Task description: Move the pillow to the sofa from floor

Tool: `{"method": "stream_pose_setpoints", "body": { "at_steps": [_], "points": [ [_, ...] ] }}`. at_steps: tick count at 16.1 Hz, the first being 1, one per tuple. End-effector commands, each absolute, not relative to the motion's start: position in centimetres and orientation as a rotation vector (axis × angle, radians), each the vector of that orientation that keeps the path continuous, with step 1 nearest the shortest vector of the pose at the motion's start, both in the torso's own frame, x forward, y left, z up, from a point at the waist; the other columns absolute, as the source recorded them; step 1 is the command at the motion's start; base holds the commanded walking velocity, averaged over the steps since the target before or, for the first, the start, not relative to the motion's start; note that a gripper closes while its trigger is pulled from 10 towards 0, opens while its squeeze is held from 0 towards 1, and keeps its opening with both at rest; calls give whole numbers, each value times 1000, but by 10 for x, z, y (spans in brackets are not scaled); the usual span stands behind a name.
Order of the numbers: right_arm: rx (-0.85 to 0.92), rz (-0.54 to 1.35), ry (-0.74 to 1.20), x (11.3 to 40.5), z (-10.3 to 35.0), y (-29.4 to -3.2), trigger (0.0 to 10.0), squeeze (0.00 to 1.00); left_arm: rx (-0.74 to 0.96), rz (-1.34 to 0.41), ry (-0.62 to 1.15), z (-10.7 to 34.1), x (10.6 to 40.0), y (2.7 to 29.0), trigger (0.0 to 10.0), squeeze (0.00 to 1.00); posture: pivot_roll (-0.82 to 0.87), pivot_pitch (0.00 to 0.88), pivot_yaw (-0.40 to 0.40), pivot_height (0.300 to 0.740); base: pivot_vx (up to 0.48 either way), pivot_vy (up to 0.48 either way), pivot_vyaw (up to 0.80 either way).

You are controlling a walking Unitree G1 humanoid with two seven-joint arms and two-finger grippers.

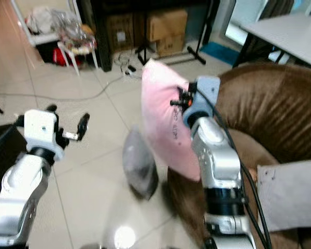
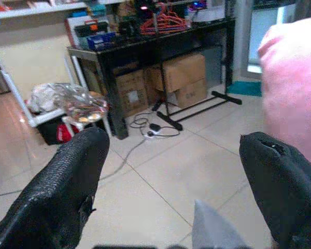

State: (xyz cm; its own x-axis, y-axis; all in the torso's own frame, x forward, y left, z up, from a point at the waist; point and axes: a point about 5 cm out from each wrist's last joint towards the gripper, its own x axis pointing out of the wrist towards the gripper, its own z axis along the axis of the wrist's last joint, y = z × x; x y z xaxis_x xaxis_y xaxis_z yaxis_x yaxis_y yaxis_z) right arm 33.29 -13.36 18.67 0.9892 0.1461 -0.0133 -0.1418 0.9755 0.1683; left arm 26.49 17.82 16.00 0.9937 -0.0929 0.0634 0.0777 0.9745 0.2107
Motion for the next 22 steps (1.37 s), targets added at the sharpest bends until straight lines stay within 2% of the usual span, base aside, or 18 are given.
{"method": "stream_pose_setpoints", "body": {
  "at_steps": [1, 11, 14, 22],
  "points": [
    [164, 145, -29, 332, 200, -134, 10000, 0, 231, -58, -62, 157, 266, 182, 10000, 0, -28, 0, -63, 740, 0, 0, 0],
    [158, 148, -2, 331, 192, -131, 10000, 0, 229, -32, -74, 158, 266, 186, 10000, 0, -20, 0, -75, 740, 0, 0, 0],
    [163, 161, 12, 331, 190, -126, 10000, 0, 217, -29, -79, 158, 265, 187, 10000, 0, -11, 0, -85, 740, 301, 0, 0],
    [176, 154, 41, 333, 185, -124, 10000, 0, 215, -27, -82, 159, 267, 187, 10000, 0, -13, 0, -80, 740, 353, 0, -797]
  ]
}}
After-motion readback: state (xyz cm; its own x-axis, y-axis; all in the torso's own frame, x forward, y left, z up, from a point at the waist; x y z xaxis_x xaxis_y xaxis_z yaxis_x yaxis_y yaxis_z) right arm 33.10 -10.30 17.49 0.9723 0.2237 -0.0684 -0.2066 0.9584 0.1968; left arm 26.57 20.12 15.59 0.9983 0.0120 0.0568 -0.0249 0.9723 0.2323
